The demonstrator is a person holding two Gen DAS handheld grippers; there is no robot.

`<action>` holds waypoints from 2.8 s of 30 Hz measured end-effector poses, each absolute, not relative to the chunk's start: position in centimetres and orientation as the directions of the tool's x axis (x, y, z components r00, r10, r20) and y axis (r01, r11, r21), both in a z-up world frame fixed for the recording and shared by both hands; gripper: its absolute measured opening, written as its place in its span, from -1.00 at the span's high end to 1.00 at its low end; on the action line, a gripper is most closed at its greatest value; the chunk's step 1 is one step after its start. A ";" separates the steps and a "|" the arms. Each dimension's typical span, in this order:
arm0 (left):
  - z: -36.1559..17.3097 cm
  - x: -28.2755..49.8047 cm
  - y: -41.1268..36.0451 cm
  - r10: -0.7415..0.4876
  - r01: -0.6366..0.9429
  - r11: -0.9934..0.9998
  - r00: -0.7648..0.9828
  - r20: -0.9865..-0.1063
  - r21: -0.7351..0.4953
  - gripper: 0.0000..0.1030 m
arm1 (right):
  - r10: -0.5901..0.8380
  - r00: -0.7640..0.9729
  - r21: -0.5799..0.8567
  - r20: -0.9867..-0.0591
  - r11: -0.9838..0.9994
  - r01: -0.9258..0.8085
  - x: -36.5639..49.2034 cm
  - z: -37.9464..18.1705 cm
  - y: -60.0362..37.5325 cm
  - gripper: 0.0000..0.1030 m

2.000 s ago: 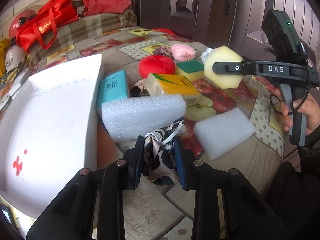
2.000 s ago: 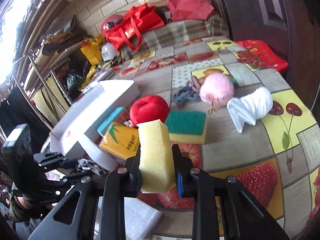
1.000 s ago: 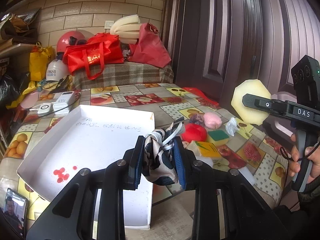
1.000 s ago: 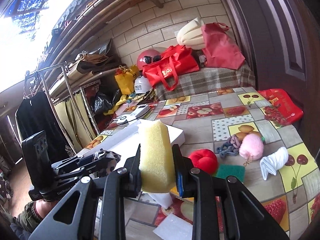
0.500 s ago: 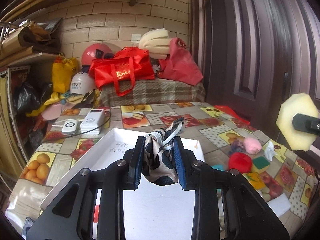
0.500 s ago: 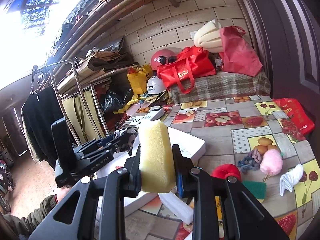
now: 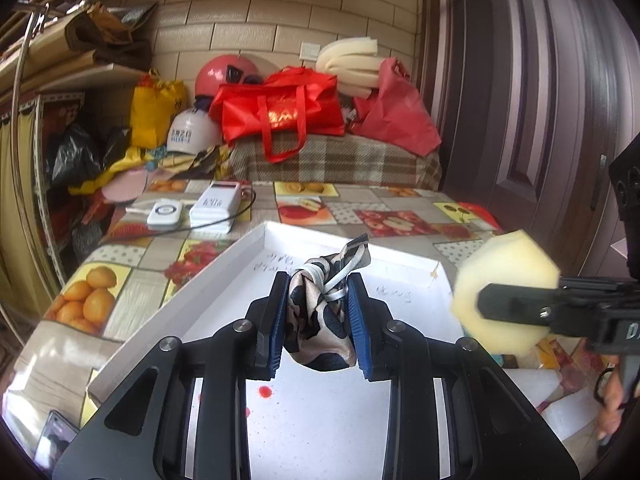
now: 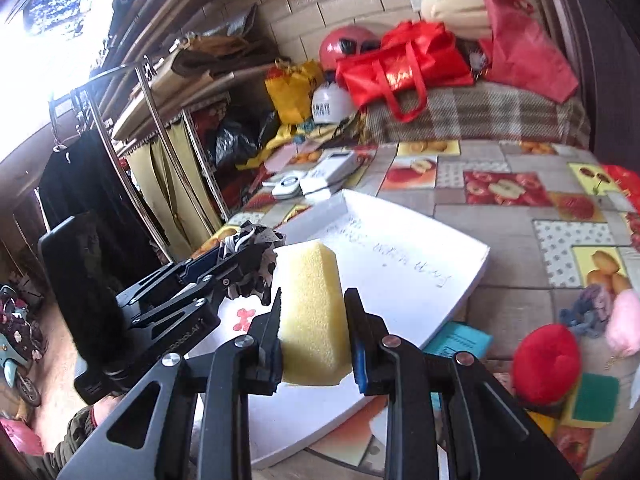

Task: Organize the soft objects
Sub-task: 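Carry the cloth and yellow sponge into the white tray and open both tools, then grasp the white towel with the right tool while the left tool grasps a white foam block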

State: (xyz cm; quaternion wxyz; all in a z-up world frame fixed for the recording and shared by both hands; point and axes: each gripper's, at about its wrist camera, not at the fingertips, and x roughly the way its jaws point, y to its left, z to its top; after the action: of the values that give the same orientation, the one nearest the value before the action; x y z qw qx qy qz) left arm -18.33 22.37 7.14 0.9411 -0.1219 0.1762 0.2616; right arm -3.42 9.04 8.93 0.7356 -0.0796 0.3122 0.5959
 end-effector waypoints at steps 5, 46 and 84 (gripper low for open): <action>6.6 -18.2 23.0 0.455 -0.553 0.819 0.787 -0.417 -0.151 0.46 | 0.794 0.061 0.295 -0.605 0.294 -0.909 -3.0 6.9 11.7 0.49; 7.2 -21.5 24.0 0.567 -0.634 0.740 0.768 -0.299 -0.225 -1.00 | 0.937 0.348 0.212 0.009 0.338 -0.917 -5.1 16.6 -5.9 -1.00; 1.3 -6.8 -3.7 -0.203 0.398 0.914 0.611 -0.765 0.075 -0.54 | 0.532 0.498 0.184 -0.685 0.787 -0.589 14.9 2.6 -11.1 -0.99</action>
State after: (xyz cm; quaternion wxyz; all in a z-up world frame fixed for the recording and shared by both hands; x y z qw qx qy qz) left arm -6.81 -3.67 1.30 0.8894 0.1194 0.4076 -0.1690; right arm 14.87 -11.14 2.59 0.8646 -0.0371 0.3820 0.3243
